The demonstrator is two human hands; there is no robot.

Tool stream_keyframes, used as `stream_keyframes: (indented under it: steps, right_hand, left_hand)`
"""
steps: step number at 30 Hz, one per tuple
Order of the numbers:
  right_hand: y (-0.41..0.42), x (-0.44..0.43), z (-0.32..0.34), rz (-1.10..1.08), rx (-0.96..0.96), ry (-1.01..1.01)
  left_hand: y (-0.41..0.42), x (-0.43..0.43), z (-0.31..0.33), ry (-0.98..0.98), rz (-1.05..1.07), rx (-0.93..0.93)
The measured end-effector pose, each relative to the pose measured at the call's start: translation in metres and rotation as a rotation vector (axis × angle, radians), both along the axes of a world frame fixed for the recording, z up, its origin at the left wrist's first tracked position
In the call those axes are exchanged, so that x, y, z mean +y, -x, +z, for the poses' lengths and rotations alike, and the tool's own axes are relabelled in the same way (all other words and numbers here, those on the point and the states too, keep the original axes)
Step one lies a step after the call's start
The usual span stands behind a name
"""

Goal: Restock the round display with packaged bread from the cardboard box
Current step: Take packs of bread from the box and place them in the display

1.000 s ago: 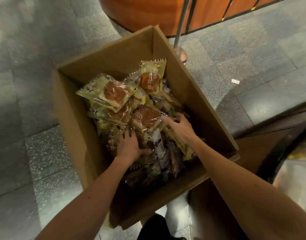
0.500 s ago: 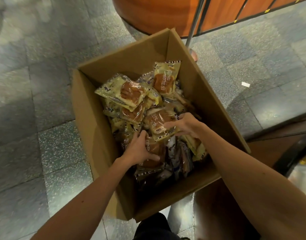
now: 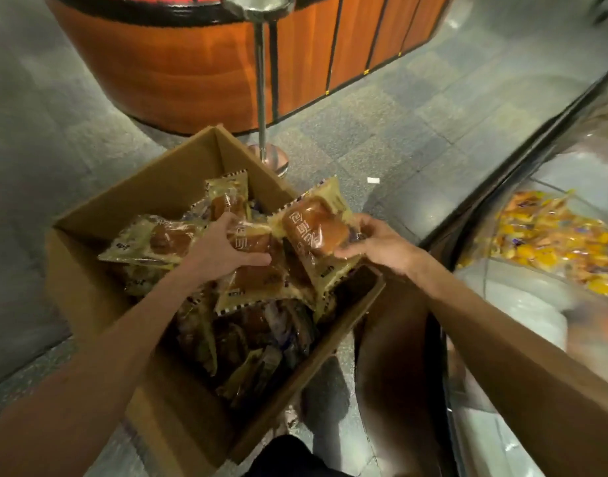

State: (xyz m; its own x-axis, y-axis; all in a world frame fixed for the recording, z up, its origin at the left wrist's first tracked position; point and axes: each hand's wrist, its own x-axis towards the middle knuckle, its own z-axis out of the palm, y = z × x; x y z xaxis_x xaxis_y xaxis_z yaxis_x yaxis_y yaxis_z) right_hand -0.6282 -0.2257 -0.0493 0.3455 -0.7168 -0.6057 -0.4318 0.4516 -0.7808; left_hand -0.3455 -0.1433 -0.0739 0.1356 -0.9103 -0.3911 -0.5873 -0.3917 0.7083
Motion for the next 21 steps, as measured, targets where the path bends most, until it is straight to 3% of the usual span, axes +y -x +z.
stream_keyframes:
  steps: [4, 9, 16, 21]
  right_hand:
    - [0.081, 0.029, 0.033, -0.183, -0.047, 0.124]
    - [0.202, 0.1, 0.074, -0.421, -0.063, 0.28]
    - [0.379, 0.276, 0.105, -0.928, -0.077, 0.352]
    - [0.459, 0.403, 0.099, -0.978, -0.044, 0.398]
  left_hand:
    - [0.074, -0.041, 0.047, 0.147, -0.177, 0.081]
    - [0.215, -0.053, 0.093, 0.299, -0.471, 0.004]
    - [0.423, 0.032, 0.133, 0.485, -0.854, 0.145]
    - [0.538, 0.118, 0.136, 0.492, -1.087, 0.127]
